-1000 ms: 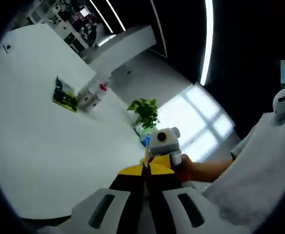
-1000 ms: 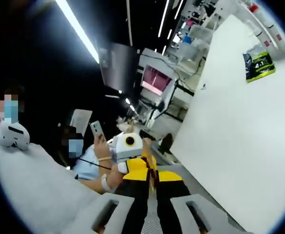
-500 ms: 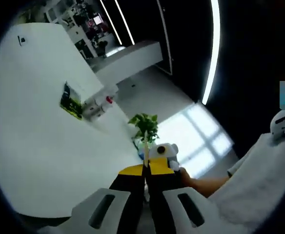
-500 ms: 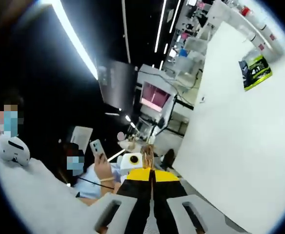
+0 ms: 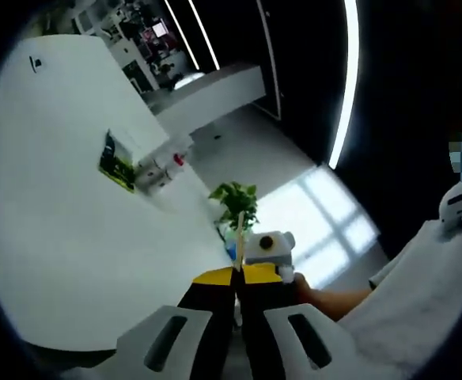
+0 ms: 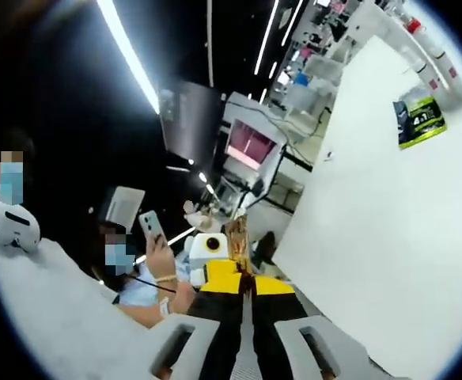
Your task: Arrange the skincare products in the storage area until every visible bottle or jar stands upright without overlapping.
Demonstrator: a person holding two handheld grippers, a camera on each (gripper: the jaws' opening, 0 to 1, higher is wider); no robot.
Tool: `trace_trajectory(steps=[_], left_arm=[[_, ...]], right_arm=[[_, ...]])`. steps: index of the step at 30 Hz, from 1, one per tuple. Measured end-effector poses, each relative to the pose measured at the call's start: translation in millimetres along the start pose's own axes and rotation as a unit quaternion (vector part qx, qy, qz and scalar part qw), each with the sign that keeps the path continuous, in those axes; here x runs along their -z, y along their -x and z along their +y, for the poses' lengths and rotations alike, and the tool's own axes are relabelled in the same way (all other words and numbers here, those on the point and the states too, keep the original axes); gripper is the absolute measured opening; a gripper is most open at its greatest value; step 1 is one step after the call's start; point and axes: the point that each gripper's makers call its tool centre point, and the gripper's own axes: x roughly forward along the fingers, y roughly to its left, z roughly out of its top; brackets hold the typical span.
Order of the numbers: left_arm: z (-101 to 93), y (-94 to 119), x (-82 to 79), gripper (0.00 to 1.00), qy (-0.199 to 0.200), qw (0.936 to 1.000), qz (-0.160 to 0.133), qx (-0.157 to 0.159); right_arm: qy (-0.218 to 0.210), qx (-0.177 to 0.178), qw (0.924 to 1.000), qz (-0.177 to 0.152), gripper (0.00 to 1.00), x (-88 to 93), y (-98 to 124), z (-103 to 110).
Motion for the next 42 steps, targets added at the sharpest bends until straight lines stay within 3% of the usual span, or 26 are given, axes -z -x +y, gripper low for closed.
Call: trace_trajectory(steps=[11, 14, 18, 21, 23, 24, 26, 27, 28, 31, 33, 34, 35, 36, 37, 38, 39, 40, 41, 42], left_arm=[[-4.2, 3, -11.9, 0.00, -0.007, 0.9998, -0.021, 0.000], [-3.6, 9, -28.5, 0.01, -0.066, 0.9964, -0.049, -0.023], [6.0, 29, -44.0, 0.00, -0.155, 0.9832, -0.040, -0.089], [16.6, 42, -52.6, 0.00, -0.233, 0.9625, -0.020, -0.138], [29.8, 52, -55.1, 0.00, -0.315, 0.9319, 0.009, -0.180], [38.7, 57, -53.8, 0.00, -0.357, 0.9107, 0.037, -0.204], [51.3, 60, -48.9, 0.00, -0.399, 0.8830, 0.080, -0.234], [56.5, 62, -49.4, 0.00, -0.411, 0.8725, 0.092, -0.247], [63.2, 65, -47.1, 0.00, -0.434, 0.8549, 0.116, -0.260], [80.9, 75, -44.7, 0.00, -0.470, 0.8158, 0.154, -0.300], [96.3, 80, -37.0, 0.00, -0.476, 0.7978, 0.182, -0.322], [101.0, 80, -33.0, 0.00, -0.473, 0.7951, 0.188, -0.329], [106.2, 79, -26.1, 0.00, -0.479, 0.7880, 0.203, -0.329], [110.4, 80, -23.3, 0.00, -0.487, 0.7757, 0.219, -0.336], [115.5, 82, -23.2, 0.00, -0.500, 0.7584, 0.227, -0.351], [117.3, 81, -23.1, 0.00, -0.507, 0.7535, 0.229, -0.350], [119.0, 78, -20.4, 0.00, -0.498, 0.7631, 0.223, -0.347], [124.2, 79, -18.3, 0.00, -0.485, 0.7684, 0.225, -0.352], [128.4, 82, -16.4, 0.00, -0.478, 0.7665, 0.235, -0.359], [130.9, 86, -18.6, 0.00, -0.480, 0.7584, 0.239, -0.371]], right_arm=[[0.002, -0.005, 1.0000, -0.005, 0.00, -7.7, -4, 6], [-0.002, -0.006, 0.9999, -0.015, 0.00, -16.4, -7, 8], [-0.007, -0.006, 0.9998, -0.015, 0.00, -27.3, -12, 8], [-0.008, -0.006, 0.9999, -0.009, 0.00, -35.2, -18, 6], [-0.008, -0.003, 0.9999, -0.008, 0.00, -40.5, -22, 5], [-0.010, 0.000, 0.9999, -0.008, 0.00, -44.6, -23, 2], [-0.012, 0.004, 0.9999, -0.007, 0.00, -50.2, -28, 0], [-0.013, 0.008, 0.9999, -0.006, 0.00, -52.6, -30, -1], [-0.014, 0.010, 0.9999, -0.003, 0.00, -56.0, -33, -4], [-0.010, 0.019, 0.9998, 0.003, 0.00, -64.6, -41, -7], [-0.008, 0.024, 0.9997, 0.003, 0.00, -71.4, -45, -11], [-0.009, 0.026, 0.9996, 0.002, 0.00, -74.1, -48, -12], [-0.011, 0.028, 0.9995, 0.001, 0.00, -77.3, -51, -14], [-0.017, 0.036, 0.9992, -0.003, 0.00, -82.9, -54, -18], [-0.019, 0.038, 0.9991, -0.006, 0.00, -86.3, -56, -20], [-0.018, 0.038, 0.9991, -0.008, 0.00, -88.9, -59, -21], [-0.019, 0.042, 0.9989, -0.010, 0.00, -92.0, -62, -23], [-0.019, 0.053, 0.9984, -0.010, 0.00, -96.3, -65, -29], [-0.017, 0.059, 0.9981, -0.009, 0.00, -98.8, -67, -32], [-0.019, 0.067, 0.9975, -0.008, 0.00, -102.4, -71, -38]])
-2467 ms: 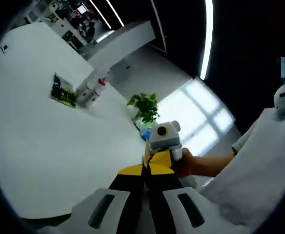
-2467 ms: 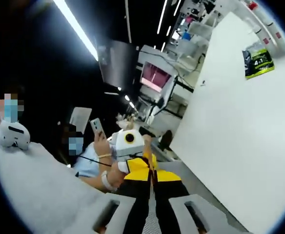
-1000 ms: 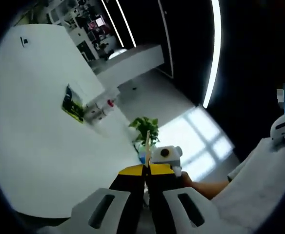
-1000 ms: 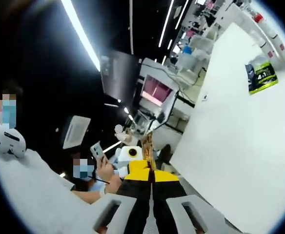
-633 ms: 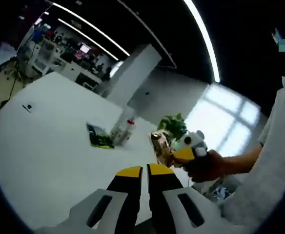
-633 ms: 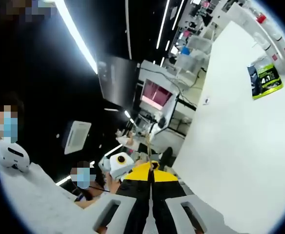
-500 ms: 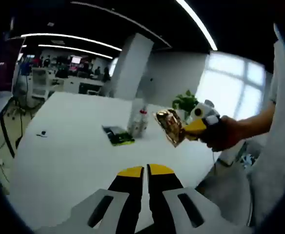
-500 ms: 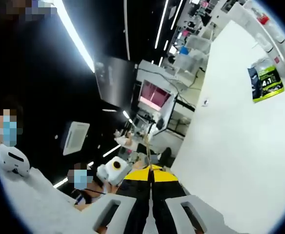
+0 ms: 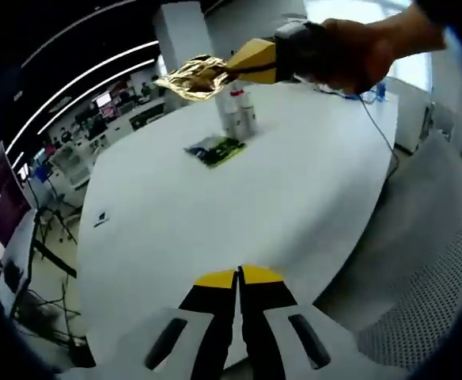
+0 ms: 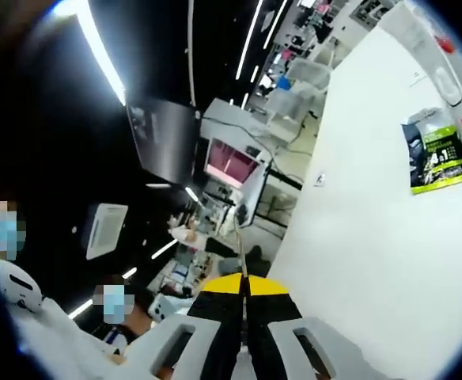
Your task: Arrange the skincare products in the storage area until every visible bottle or jar stands upright without overlapping.
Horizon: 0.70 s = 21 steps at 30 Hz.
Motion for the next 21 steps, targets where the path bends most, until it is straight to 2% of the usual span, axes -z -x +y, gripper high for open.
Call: trace_trajectory(steps=[3, 4, 6, 12, 16, 18, 21], left_arm=[[1.1, -1, 2.0, 0.00, 0.019, 0.9998, -0.002, -0.001], [-1.0, -3, 6.1, 0.00, 0.024, 0.9997, 0.009, 0.004], [-0.6, -6, 18.0, 0.01, 0.002, 0.9992, 0.040, -0.002], [1.4, -3, 16.3, 0.00, 0.011, 0.9994, 0.031, -0.007], [1.3, -5, 20.7, 0.00, 0.012, 0.9991, 0.041, -0.007], [2.1, -5, 21.5, 0.00, 0.015, 0.9990, 0.041, -0.008], [1.0, -6, 22.1, 0.00, 0.019, 0.9989, 0.042, -0.005]], right_arm=[[-0.002, 0.025, 0.9997, -0.003, 0.00, -10.1, -9, -12], [-0.004, 0.031, 0.9995, -0.005, 0.00, -13.9, -12, -16], [-0.007, 0.049, 0.9987, -0.010, 0.00, -24.1, -20, -28], [-0.001, 0.115, 0.9933, -0.013, 0.00, -48.5, -36, -66], [-0.008, 0.155, 0.9875, -0.030, 0.00, -67.2, -44, -92], [-0.006, 0.185, 0.9820, -0.036, 0.00, -76.3, -46, -109], [-0.016, 0.211, 0.9766, -0.037, 0.00, -85.3, -51, -130]])
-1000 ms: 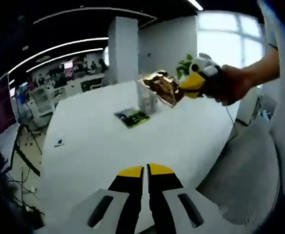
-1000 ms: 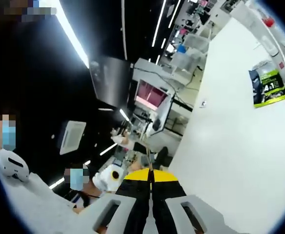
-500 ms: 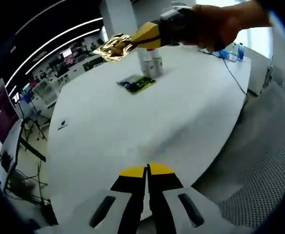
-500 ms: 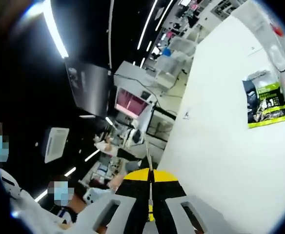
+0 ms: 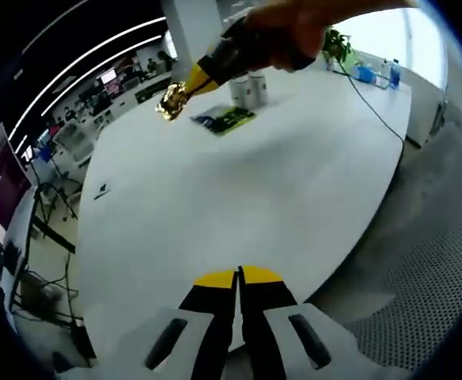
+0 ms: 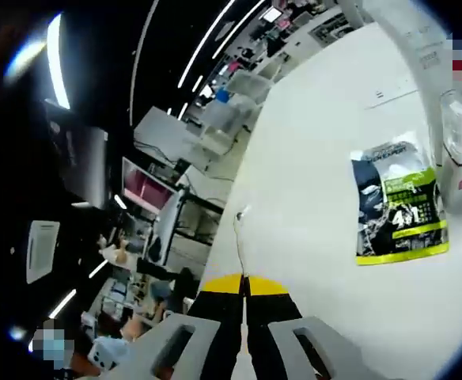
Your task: Arrange the skincare products in the storage area until every visible bottle or jar stands upright without overlapping.
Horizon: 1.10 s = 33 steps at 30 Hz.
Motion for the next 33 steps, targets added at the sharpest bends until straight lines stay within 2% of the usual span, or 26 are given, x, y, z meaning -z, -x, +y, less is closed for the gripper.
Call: trace_trajectory(steps=[6, 10, 12, 17, 18, 21, 24, 28, 30, 33], left_arm=[[-0.8, -1, 0.3, 0.00, 0.007, 1.0000, -0.002, 0.005], [0.6, 0, -1.3, 0.03, 0.016, 0.9998, -0.008, 0.003], [1.5, 0, -1.3, 0.04, 0.022, 0.9997, -0.011, 0.002], [0.6, -1, -0.1, 0.04, 0.024, 0.9997, -0.009, 0.004], [0.8, -1, 0.1, 0.04, 0.026, 0.9996, -0.009, 0.004], [2.1, -1, 0.0, 0.04, 0.028, 0.9996, -0.010, 0.003], [2.5, -2, 0.6, 0.04, 0.029, 0.9995, -0.009, 0.004], [1.4, -3, 2.4, 0.03, 0.028, 0.9996, -0.005, 0.008], [2.3, -2, 2.8, 0.03, 0.030, 0.9995, -0.005, 0.006], [1.8, -2, 3.3, 0.03, 0.030, 0.9995, -0.004, 0.007]], right_arm=[[-0.012, 0.042, 0.9990, -0.008, 0.00, -10.8, -27, -20], [-0.001, 0.073, 0.9973, 0.004, 0.00, -19.0, -43, -35], [0.012, 0.093, 0.9956, 0.004, 0.00, -23.8, -45, -43], [0.015, 0.130, 0.9913, 0.010, 0.00, -31.6, -51, -63], [0.025, 0.151, 0.9881, 0.015, 0.00, -32.6, -49, -71], [0.013, 0.152, 0.9882, 0.015, 0.00, -36.0, -53, -75], [0.020, 0.167, 0.9857, 0.013, 0.00, -40.6, -54, -81], [0.042, 0.181, 0.9821, 0.028, 0.00, -39.7, -58, -86], [0.069, 0.190, 0.9785, 0.038, 0.01, -39.4, -59, -88], [0.085, 0.200, 0.9753, 0.040, 0.03, -42.2, -61, -89]])
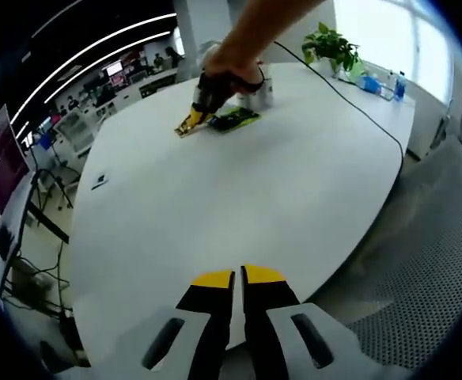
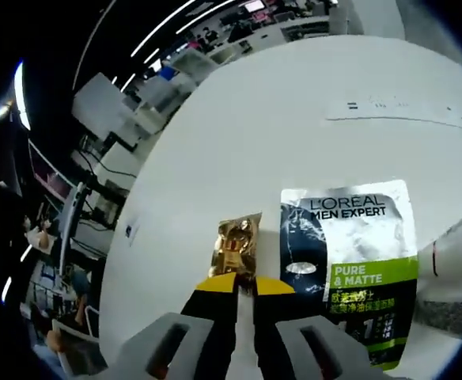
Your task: Arrange the skincare products in the storage area until every visible bottle or jar stands upright without overlapping.
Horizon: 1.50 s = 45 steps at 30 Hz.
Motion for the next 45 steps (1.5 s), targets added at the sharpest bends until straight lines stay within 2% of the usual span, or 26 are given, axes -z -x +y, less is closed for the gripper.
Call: trace_trajectory(steps=[5, 9, 12, 15, 16, 18, 20, 21, 23, 25, 26, 27, 28, 30, 31, 32, 35, 38, 41, 42, 43, 44, 45], left_arm=[[-0.5, 0, 0.4, 0.03, 0.000, 1.0000, 0.001, 0.001], [-1.1, 0, 1.0, 0.03, -0.001, 1.0000, 0.002, 0.002], [-0.4, 1, -0.4, 0.03, 0.000, 1.0000, -0.001, 0.000], [-0.7, 1, -0.6, 0.02, -0.003, 1.0000, -0.001, 0.000], [-0.9, 1, -0.8, 0.02, -0.003, 1.0000, -0.002, 0.000], [-1.0, 1, -0.8, 0.02, -0.004, 1.0000, -0.002, 0.001], [-1.6, 1, -0.1, 0.02, -0.005, 1.0000, 0.000, 0.002], [-1.7, 1, 0.1, 0.02, -0.006, 1.0000, 0.001, 0.002], [-1.5, 0, 0.6, 0.01, -0.005, 1.0000, 0.001, 0.002], [-1.0, 0, 0.4, 0.01, -0.004, 1.0000, 0.001, 0.002], [-0.9, 0, 0.7, 0.01, -0.004, 1.0000, 0.001, 0.002], [-0.8, 0, 0.9, 0.01, -0.004, 1.0000, 0.002, 0.002], [-0.6, 0, 1.0, 0.01, -0.004, 1.0000, 0.002, 0.002], [-0.2, 0, 1.1, 0.01, -0.004, 1.0000, 0.002, 0.001], [0.2, 0, 1.2, 0.00, -0.003, 1.0000, 0.002, 0.000], [0.3, 0, 1.2, 0.00, -0.003, 1.0000, 0.002, 0.000], [0.0, 0, 1.2, 0.00, -0.003, 1.0000, 0.001, 0.001], [-0.3, 0, 1.2, 0.00, -0.004, 1.0000, 0.001, 0.002], [-0.5, 0, 1.2, 0.00, -0.005, 1.0000, 0.001, 0.002], [-0.8, 0, 1.1, 0.00, -0.005, 1.0000, 0.001, 0.003], [-0.7, 0, 1.2, 0.00, -0.006, 1.0000, 0.001, 0.002], [-0.6, 0, 1.3, 0.00, -0.006, 1.0000, 0.001, 0.002], [-0.6, 0, 1.3, 0.00, -0.006, 1.0000, 0.001, 0.002]], right_arm=[[0.023, 0.016, 0.9996, 0.008, 0.07, 3.1, 0, -3], [0.036, 0.016, 0.9992, -0.001, 0.11, 0.3, 3, -3], [0.082, 0.032, 0.9961, -0.007, 0.12, -6.0, 6, -6], [0.104, 0.008, 0.9940, -0.032, 0.11, -18.5, 5, 8], [0.119, -0.008, 0.9923, -0.033, 0.11, -21.3, 2, 16], [0.146, -0.011, 0.9891, -0.014, 0.11, -18.7, -3, 21], [0.191, -0.005, 0.9816, 0.004, 0.07, -16.9, -10, 23], [0.220, -0.003, 0.9755, 0.008, 0.06, -17.8, -14, 25], [0.255, 0.017, 0.9665, 0.023, 0.06, -17.5, -20, 21], [0.278, 0.021, 0.9592, 0.045, 0.07, -12.9, -26, 18], [0.294, 0.025, 0.9534, 0.065, 0.07, -7.9, -30, 15], [0.320, 0.038, 0.9438, 0.075, 0.06, -7.3, -32, 10], [0.335, 0.037, 0.9393, 0.062, 0.04, -11.9, -33, 13], [0.354, 0.041, 0.9316, 0.071, 0.00, -11.6, -32, 11], [0.375, 0.041, 0.9231, 0.074, 0.00, -12.3, -32, 9], [0.379, 0.039, 0.9214, 0.075, 0.00, -12.3, -32, 9], [0.381, 0.032, 0.9204, 0.080, 0.00, -11.6, -32, 10], [0.390, 0.033, 0.9158, 0.090, 0.00, -11.7, -32, 8], [0.382, 0.032, 0.9187, 0.096, 0.00, -11.7, -32, 10], [0.370, 0.034, 0.9233, 0.099, 0.02, -11.2, -31, 12], [0.366, 0.039, 0.9254, 0.092, 0.07, -13.7, -31, 13], [0.368, 0.033, 0.9268, 0.066, 0.11, -19.4, -31, 23], [0.368, 0.025, 0.9281, 0.054, 0.12, -22.1, -31, 30]])
